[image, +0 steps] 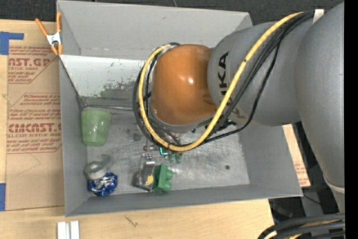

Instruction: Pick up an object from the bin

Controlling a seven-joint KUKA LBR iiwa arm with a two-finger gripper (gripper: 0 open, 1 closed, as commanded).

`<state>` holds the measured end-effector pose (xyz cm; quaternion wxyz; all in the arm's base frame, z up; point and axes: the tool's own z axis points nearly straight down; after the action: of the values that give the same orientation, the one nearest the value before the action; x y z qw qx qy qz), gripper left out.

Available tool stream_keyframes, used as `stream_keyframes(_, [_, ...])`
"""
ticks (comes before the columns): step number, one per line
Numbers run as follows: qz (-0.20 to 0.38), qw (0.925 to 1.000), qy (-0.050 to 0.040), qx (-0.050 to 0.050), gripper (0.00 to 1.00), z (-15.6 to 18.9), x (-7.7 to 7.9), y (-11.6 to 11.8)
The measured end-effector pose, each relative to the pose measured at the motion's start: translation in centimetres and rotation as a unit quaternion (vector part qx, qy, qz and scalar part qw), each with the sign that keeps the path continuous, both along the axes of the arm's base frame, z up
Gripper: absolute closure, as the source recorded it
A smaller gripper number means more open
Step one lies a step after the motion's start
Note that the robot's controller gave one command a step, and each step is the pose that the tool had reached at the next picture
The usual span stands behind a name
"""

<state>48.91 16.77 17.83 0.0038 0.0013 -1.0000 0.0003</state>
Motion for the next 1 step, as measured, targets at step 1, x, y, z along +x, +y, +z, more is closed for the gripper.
stream_keyframes(1, [0.202, 0.9794, -0.0033, 0.001, 0.00, -9.94, 0.36, -4.36])
